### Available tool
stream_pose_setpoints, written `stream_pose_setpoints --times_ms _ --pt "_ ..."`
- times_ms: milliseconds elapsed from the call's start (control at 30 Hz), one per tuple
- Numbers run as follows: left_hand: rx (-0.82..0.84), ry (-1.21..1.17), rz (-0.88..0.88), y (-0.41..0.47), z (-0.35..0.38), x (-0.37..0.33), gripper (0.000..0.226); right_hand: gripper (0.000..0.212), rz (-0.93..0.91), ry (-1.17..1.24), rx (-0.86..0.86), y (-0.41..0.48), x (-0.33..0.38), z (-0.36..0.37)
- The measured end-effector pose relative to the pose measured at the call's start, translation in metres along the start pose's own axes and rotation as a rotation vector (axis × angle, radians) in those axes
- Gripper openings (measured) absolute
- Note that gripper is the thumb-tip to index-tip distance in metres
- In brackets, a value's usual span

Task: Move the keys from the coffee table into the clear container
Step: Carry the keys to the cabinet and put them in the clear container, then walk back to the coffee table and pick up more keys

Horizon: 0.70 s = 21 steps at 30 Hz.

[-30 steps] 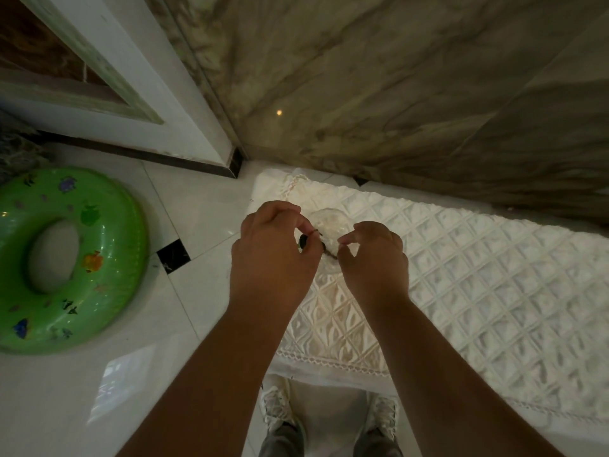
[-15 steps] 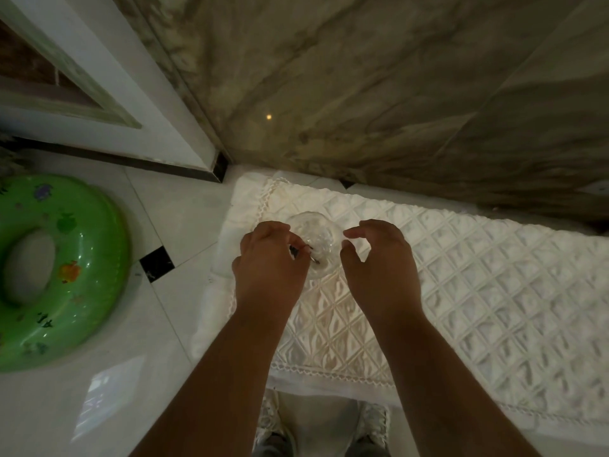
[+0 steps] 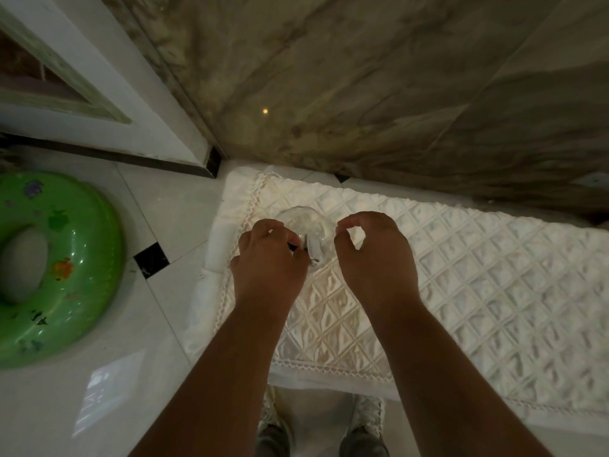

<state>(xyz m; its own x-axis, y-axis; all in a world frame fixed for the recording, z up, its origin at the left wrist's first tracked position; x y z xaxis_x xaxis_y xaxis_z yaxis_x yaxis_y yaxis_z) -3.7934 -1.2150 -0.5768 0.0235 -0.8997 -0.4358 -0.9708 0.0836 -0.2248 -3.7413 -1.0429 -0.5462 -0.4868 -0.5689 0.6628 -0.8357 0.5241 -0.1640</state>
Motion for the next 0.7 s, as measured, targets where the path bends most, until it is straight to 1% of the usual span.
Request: stream_pose_setpoints --times_ms 100,167,267,367,567,700 --pt "-0.001 -0.059 0.001 -0.004 -0.016 -0.011 0.018 0.01 -0.013 -0.001 -0.017 0.001 0.006 -0.013" --pt "-0.016 -0.111 0.013 -0.008 -0.03 -0.02 0.019 0.009 -0.003 -0.011 -0.013 0.0 0.009 -0.022" --pt "-0.017 -0.191 0.043 -0.015 -0.052 -0.04 0.02 0.019 0.016 -0.023 -0.014 -0.003 0.013 -0.041" --pt "-0.02 -0.21 0.076 -0.022 -0.078 -0.064 0.024 0.026 0.011 -0.035 -0.024 -0.005 0.027 -0.067" --pt "-0.063 -0.265 0.179 -0.048 -0.141 -0.127 0.022 0.031 0.032 -0.036 -0.109 -0.013 0.052 -0.146" --pt "-0.086 -0.305 0.233 -0.065 -0.183 -0.178 0.019 0.028 -0.004 -0.006 -0.196 -0.021 0.078 -0.207"
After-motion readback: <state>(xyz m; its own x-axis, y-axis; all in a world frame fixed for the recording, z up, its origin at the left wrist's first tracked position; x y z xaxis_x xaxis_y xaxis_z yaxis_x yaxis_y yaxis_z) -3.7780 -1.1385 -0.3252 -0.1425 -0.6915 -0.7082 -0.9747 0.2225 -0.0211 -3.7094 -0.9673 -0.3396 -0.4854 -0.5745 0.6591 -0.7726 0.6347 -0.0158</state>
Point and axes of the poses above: each hand's wrist, its own y-axis towards the middle knuckle, its own z-axis out of the palm, x = y × z, the point moved 9 cm from there along y, towards the middle knuckle, and after that the axes turned 4 degrees about -x, right-handed, at the moved point
